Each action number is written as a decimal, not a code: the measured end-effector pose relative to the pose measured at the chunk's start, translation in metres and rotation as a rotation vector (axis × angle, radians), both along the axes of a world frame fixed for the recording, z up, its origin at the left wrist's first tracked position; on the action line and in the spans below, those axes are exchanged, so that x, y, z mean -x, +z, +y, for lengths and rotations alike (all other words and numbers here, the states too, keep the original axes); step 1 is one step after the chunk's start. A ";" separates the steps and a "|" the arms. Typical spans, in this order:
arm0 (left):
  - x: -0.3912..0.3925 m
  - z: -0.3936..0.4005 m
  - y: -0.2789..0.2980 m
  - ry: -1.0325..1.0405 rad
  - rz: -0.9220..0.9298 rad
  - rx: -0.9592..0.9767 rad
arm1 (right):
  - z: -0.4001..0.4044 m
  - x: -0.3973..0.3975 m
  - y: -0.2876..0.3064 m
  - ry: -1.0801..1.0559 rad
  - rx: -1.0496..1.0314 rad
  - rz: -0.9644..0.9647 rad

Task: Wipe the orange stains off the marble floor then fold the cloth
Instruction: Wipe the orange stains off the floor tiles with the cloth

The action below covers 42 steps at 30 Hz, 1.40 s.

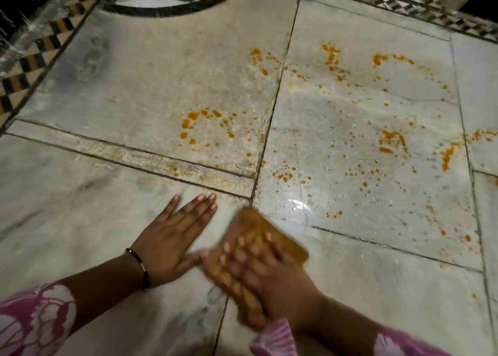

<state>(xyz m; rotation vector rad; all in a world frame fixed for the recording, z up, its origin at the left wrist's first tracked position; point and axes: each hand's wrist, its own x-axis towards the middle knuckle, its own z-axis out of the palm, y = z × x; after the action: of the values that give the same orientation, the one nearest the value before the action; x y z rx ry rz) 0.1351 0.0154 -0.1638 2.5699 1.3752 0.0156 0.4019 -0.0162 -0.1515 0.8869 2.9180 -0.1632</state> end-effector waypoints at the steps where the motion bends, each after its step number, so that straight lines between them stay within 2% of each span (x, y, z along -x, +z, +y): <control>1: 0.000 0.000 0.000 0.003 0.006 -0.007 | 0.022 -0.002 0.001 -0.075 -0.001 0.025; 4: 0.000 0.000 0.002 0.027 0.001 0.013 | 0.058 -0.039 0.013 -0.519 0.027 0.045; 6: 0.000 0.000 0.003 0.030 -0.009 -0.002 | 0.038 -0.073 0.015 -0.654 0.018 0.028; 8: -0.001 -0.001 0.002 0.034 -0.014 0.004 | -0.003 -0.086 0.012 -0.574 0.010 0.009; 10: -0.001 -0.002 0.003 0.032 -0.019 0.001 | -0.037 -0.072 0.005 -0.382 -0.010 0.005; 13: -0.001 -0.001 0.003 0.034 -0.013 0.008 | -0.015 -0.031 0.007 -0.066 0.024 -0.004; 14: -0.001 -0.001 0.002 0.032 -0.009 0.005 | 0.007 -0.022 0.006 -0.030 -0.003 0.010; 15: -0.001 0.000 0.001 0.029 -0.008 -0.002 | 0.030 -0.019 0.007 -0.064 -0.009 0.010; 17: 0.000 0.000 0.002 0.022 -0.008 0.013 | 0.064 -0.031 0.011 -0.292 -0.008 -0.004; 19: 0.001 0.000 0.004 0.028 -0.016 0.030 | 0.059 -0.056 0.015 -0.542 0.019 -0.011; 21: 0.001 0.000 0.004 0.034 -0.025 0.010 | 0.022 -0.072 0.015 -0.624 0.017 -0.008; 23: 0.000 -0.002 0.003 0.038 -0.027 0.009 | -0.025 -0.071 0.009 -0.535 0.015 -0.036; 25: 0.000 -0.002 0.003 0.035 -0.026 0.003 | -0.052 -0.054 0.003 -0.354 -0.007 -0.030; 28: 0.001 -0.001 0.003 0.029 -0.016 0.018 | -0.013 -0.022 0.003 -0.050 0.005 -0.034; 30: 0.000 -0.001 0.003 0.027 -0.002 0.017 | 0.035 -0.015 0.006 -0.104 -0.027 -0.017; 32: 0.000 0.000 0.004 0.026 -0.001 0.031 | 0.073 -0.030 0.009 -0.368 -0.026 -0.017; 35: 0.001 0.001 0.005 0.030 -0.018 0.033 | 0.059 -0.069 0.011 -0.668 0.007 -0.011; 39: 0.001 -0.001 0.002 0.035 -0.012 0.025 | -0.032 -0.060 0.006 -0.598 -0.026 -0.046; 42: 0.002 0.000 0.002 0.029 0.004 0.042 | -0.040 -0.024 0.003 -0.299 -0.024 0.004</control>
<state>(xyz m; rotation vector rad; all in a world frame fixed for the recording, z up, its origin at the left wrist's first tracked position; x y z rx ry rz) 0.1336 0.0155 -0.1616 2.5171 1.3997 -0.0135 0.4264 -0.0559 -0.1487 1.3241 2.7794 -0.1497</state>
